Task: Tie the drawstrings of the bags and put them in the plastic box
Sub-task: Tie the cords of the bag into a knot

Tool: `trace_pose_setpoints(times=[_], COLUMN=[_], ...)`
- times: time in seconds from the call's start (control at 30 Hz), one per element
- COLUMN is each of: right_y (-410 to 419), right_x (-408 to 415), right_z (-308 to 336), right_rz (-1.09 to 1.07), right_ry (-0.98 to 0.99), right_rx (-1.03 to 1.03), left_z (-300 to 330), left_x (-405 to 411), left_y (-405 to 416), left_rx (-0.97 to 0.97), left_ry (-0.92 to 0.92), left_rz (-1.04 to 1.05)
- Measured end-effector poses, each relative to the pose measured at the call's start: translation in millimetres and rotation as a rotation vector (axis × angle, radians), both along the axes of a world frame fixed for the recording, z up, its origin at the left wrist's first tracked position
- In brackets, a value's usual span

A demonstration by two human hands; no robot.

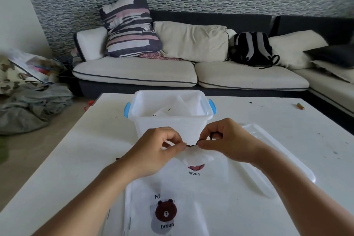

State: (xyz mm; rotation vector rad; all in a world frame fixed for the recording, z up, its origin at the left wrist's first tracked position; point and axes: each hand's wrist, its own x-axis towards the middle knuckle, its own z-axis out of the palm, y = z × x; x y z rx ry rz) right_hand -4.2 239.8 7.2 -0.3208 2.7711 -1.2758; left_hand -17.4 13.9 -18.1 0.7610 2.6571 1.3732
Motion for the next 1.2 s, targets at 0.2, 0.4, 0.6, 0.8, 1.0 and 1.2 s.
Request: trace_pose_setpoints(times=[0.2,0.4,0.6,0.8,1.0,1.2], right_y=[-6.9,-6.8,3.2,-7.0,-16.2,-18.0], right_x=[-4.1,-5.8,-5.5,-2.2,-1.3,-0.2], right_z=[-6.8,-9.7,-10.0,-8.4,-9.9,-7.3], right_rz=[-0.004,-0.014,0.012,0.02,-0.052,-0.074], right_ry=[0.048,0.058,-0.025,-0.022,-0.009,0.022], right_rx=[0.075,0.054,-0.157,-0.213,-0.45,-0.4], left_z=[-0.5,6.0,11.3,8.3,8.9,10.9], left_x=[-0.1,3.7,5.6,6.4,8.4,9.0], left_y=[7.3,16.1,10.3,17.6,17.4,18.6], left_rx=[0.183,0.46,0.452,0.469,0.48,0.534], left_ry=[-0.068,-0.266,-0.29,-0.211,-0.27,-0.25], left_rz=[-0.008,-0.018,0.005,0.1,0.018,0.131])
